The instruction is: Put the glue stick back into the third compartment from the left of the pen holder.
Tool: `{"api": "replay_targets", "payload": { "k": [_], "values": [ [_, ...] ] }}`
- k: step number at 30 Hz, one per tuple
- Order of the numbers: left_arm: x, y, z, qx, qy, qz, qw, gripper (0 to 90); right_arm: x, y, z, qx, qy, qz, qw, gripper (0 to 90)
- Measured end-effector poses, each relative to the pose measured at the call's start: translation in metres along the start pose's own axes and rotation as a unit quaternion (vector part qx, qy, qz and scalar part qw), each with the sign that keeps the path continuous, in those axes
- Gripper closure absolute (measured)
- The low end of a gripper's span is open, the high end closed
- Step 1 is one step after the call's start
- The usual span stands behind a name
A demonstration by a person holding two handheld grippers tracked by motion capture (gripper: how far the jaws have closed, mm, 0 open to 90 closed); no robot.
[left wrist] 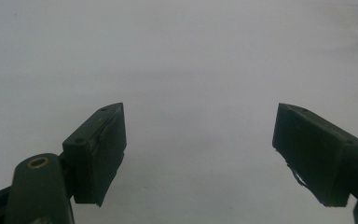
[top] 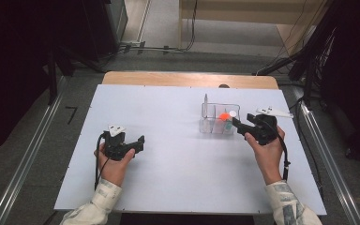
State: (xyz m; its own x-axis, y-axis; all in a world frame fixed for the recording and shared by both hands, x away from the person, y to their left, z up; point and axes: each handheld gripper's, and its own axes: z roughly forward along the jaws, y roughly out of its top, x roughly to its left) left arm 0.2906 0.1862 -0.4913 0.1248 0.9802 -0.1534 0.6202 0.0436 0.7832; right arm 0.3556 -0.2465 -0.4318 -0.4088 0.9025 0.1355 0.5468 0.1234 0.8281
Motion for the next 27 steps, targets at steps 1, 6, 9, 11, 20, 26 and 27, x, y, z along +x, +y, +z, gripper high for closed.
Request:
{"api": "replay_targets", "payload": {
  "k": [1,6,9,11,20,26,27],
  "values": [
    [0.000,0.000,0.000,0.000,0.001,0.000,1.0000,17.8,0.000,-0.002,-0.001,0.000,-0.001,-0.001,1.0000,30.4],
    [0.000,0.000,0.000,0.000,0.001,0.001,1.0000,17.8,0.000,-0.008,-0.004,0.008,-0.001,-0.004,1.0000,28.8],
    [0.000,0.000,0.000,-0.001,0.002,0.000,1.0000,17.8,0.001,-0.011,-0.005,0.011,0.000,-0.006,0.9999,27.9],
    [0.000,0.000,0.000,0.000,0.001,0.000,1.0000,17.8,0.002,-0.013,-0.005,0.014,0.002,-0.008,0.9999,27.3],
    [0.000,0.000,-0.001,0.000,0.001,0.000,1.0000,17.8,0.003,-0.023,-0.009,0.019,0.001,-0.014,0.9997,26.7],
    [0.001,0.000,-0.001,-0.001,0.002,0.000,1.0000,17.8,-0.001,-0.033,-0.013,0.029,-0.005,-0.012,0.9995,26.7],
    [0.001,0.000,-0.001,-0.002,0.002,0.000,1.0000,17.8,-0.001,-0.034,-0.013,0.031,-0.006,-0.010,0.9995,26.7]
  ]
}}
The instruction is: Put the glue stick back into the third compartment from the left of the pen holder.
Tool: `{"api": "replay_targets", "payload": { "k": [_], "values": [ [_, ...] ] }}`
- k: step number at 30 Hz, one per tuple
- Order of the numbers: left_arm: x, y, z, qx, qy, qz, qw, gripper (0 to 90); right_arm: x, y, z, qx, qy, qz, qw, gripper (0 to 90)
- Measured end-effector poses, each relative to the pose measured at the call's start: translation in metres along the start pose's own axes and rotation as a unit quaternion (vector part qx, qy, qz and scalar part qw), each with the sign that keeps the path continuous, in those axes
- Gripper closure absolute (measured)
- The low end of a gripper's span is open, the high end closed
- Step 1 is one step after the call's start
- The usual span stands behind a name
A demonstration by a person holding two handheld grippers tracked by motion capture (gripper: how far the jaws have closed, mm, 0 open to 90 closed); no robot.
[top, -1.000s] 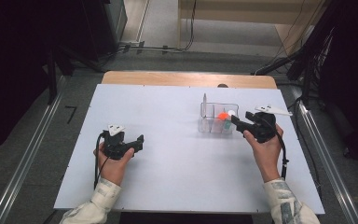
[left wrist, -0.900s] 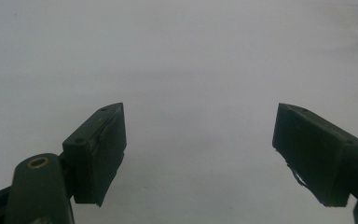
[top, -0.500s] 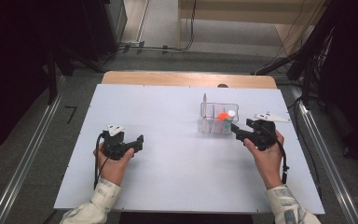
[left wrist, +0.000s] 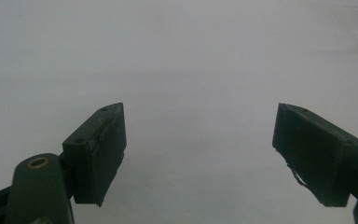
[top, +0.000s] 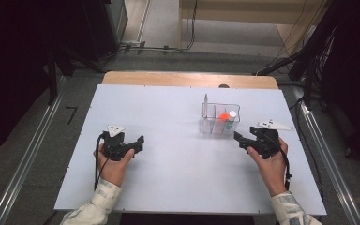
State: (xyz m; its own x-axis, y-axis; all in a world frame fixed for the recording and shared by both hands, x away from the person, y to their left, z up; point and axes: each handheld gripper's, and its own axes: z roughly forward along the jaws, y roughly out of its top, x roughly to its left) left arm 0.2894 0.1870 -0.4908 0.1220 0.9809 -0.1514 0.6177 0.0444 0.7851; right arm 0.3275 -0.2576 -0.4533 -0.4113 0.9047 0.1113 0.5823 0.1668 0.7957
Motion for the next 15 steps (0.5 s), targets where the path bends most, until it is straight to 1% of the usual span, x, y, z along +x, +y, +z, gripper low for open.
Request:
{"api": "replay_targets", "payload": {
  "k": [5,9,15],
  "values": [
    [-0.001,0.000,-0.001,-0.002,0.000,0.000,1.0000,17.8,-0.003,-0.008,-0.004,0.005,-0.001,0.004,1.0000,26.7],
    [-0.001,0.000,-0.001,-0.002,0.000,0.000,1.0000,17.7,-0.004,-0.012,-0.008,0.005,-0.002,0.008,1.0000,26.7],
    [-0.002,0.000,-0.002,-0.003,0.000,0.000,1.0000,17.8,-0.003,-0.015,-0.014,0.003,0.001,0.006,1.0000,26.6]
  ]
}}
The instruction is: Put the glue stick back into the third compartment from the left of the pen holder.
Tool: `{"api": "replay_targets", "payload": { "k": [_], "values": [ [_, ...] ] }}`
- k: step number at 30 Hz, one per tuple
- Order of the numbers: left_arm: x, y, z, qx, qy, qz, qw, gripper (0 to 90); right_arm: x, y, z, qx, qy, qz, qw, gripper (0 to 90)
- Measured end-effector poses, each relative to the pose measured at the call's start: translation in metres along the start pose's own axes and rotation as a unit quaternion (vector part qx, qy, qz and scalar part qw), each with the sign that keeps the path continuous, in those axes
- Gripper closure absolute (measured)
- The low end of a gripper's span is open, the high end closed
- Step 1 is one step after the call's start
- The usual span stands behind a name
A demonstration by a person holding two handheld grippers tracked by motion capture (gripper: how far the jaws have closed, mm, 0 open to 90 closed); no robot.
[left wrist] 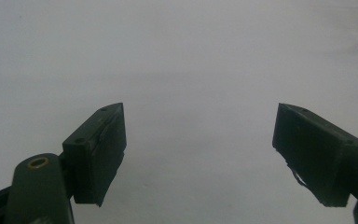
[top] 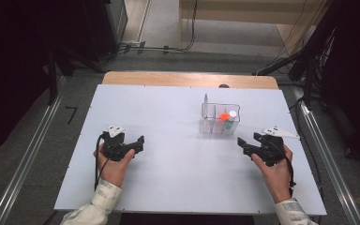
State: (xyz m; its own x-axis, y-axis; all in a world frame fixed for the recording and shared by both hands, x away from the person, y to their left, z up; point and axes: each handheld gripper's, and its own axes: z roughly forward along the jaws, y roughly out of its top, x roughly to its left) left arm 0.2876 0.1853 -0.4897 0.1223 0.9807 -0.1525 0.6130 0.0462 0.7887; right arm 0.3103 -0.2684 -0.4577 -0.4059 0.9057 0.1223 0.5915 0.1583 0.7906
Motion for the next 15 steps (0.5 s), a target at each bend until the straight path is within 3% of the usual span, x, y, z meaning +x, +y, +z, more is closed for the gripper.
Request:
{"api": "replay_targets", "payload": {
  "k": [15],
  "values": [
    [-0.002,-0.001,-0.003,0.000,-0.003,0.002,1.0000,17.5,-0.010,-0.014,-0.013,0.004,-0.015,0.007,0.9999,26.2]
  ]
}}
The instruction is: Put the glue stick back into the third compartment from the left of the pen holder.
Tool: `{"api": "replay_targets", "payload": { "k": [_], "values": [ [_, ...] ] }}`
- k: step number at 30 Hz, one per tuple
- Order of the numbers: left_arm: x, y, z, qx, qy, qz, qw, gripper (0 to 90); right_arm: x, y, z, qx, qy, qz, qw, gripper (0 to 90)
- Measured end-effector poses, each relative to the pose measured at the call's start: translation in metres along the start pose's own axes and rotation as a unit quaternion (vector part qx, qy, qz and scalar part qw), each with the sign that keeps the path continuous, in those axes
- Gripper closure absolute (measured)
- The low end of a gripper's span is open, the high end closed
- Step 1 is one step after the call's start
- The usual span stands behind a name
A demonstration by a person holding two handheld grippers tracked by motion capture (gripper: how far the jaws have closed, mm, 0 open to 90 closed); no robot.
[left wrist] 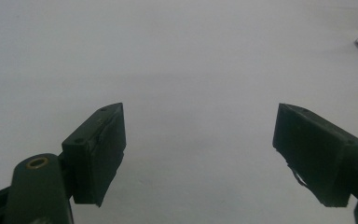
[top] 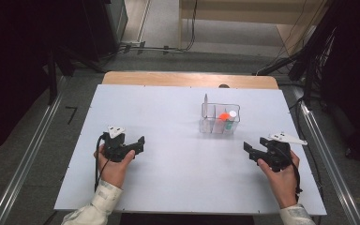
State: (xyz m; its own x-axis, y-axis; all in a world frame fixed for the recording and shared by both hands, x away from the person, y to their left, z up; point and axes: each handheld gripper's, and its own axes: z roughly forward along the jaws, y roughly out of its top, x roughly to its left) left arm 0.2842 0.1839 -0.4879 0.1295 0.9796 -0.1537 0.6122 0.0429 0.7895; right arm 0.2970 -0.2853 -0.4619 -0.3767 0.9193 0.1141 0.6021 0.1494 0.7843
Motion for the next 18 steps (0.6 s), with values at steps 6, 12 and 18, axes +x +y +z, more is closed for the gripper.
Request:
{"api": "replay_targets", "payload": {
  "k": [6,12,18],
  "values": [
    [-0.001,-0.001,-0.003,-0.002,-0.002,0.001,1.0000,17.4,-0.004,-0.005,-0.004,0.002,-0.006,0.002,1.0000,25.9],
    [0.001,-0.007,-0.016,-0.007,-0.004,0.003,1.0000,17.0,-0.012,-0.010,-0.011,0.003,-0.014,0.011,0.9998,25.8],
    [0.002,-0.010,-0.025,-0.011,-0.003,0.012,0.9999,17.0,-0.020,-0.016,-0.019,0.001,-0.023,0.018,0.9996,25.8]
  ]
}}
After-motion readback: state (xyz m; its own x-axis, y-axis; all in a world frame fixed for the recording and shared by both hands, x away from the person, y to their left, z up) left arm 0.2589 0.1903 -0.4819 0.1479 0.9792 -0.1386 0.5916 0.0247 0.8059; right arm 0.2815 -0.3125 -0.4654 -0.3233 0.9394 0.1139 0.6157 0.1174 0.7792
